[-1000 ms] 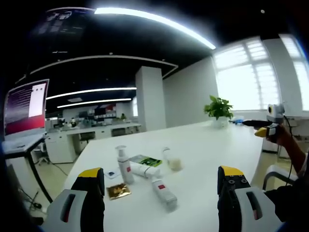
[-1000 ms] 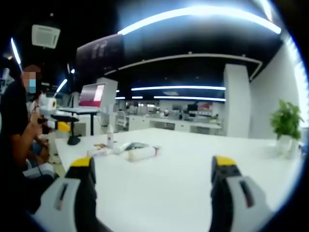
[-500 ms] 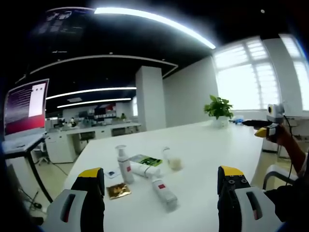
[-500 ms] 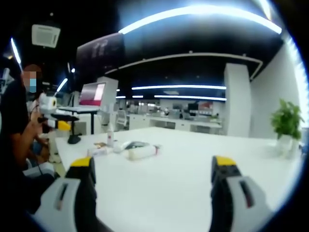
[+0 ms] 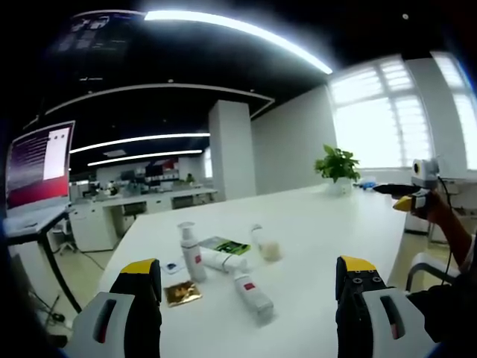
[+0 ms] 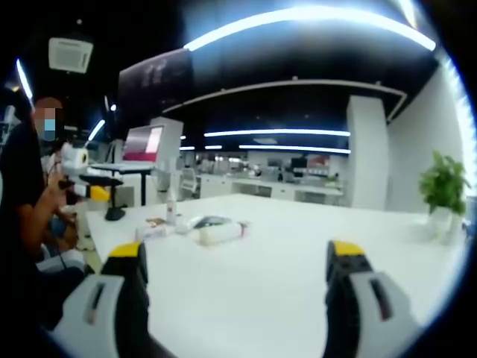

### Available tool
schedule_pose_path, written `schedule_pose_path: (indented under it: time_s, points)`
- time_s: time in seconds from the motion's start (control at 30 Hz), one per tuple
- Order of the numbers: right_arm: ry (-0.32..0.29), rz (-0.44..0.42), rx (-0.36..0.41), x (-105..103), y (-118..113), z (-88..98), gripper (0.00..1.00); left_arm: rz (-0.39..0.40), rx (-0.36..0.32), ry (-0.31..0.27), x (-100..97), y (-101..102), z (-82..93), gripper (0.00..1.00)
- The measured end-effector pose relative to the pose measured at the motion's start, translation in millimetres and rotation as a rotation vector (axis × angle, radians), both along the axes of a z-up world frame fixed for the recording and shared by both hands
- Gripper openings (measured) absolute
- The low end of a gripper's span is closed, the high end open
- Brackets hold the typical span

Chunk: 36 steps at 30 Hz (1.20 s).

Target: Arrange the skincare products in the storage area until every visible bottle or jar stands upright without overlapping.

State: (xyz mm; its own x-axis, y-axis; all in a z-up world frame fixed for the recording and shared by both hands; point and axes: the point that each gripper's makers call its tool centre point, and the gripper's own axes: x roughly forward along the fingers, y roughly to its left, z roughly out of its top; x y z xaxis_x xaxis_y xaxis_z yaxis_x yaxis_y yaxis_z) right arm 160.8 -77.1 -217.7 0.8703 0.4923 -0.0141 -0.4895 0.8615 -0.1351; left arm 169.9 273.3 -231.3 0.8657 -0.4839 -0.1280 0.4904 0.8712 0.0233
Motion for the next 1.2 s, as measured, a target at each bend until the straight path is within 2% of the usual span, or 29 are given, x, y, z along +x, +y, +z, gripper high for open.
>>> schedule_pose_path:
  time_s: [1.2]
  points:
    - [0.018, 0.003, -0.007, 1.5, 2.0, -6.5, 1.0, 0.003, 0.015, 0.019, 3.0, 1.3, -6.3, 0.99]
